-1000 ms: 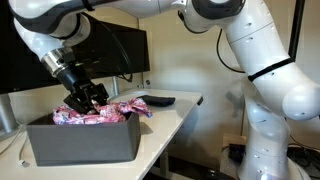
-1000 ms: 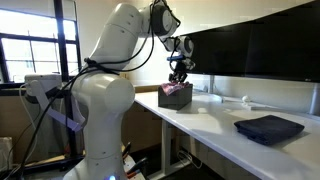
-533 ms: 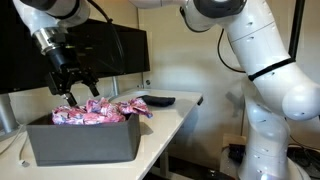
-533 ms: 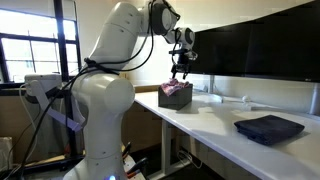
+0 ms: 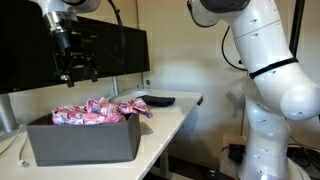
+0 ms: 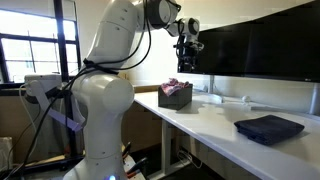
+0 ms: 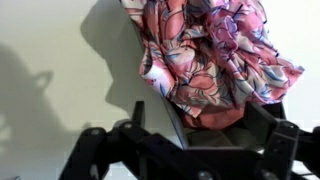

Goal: Pick up the clothes and put them in the box

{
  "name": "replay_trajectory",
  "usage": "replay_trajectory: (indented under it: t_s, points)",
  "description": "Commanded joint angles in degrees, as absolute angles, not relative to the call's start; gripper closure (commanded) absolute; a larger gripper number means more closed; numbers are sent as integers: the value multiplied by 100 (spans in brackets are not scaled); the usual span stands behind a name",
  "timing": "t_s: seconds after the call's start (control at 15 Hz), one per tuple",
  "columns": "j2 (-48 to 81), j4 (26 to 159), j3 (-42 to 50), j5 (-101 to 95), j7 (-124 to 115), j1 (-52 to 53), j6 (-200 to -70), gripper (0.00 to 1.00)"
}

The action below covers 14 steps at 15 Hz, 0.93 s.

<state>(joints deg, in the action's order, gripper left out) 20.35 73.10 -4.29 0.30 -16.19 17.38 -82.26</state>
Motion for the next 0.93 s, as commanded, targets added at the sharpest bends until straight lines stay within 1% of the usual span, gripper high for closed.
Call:
replay_trajectory:
  t_s: [0.0,0.87]
  points:
    - [1611,7723,-316,121,-1594,1559,-8529,0]
    - [826,8653,408,-41,-2019,1440,-9953,0]
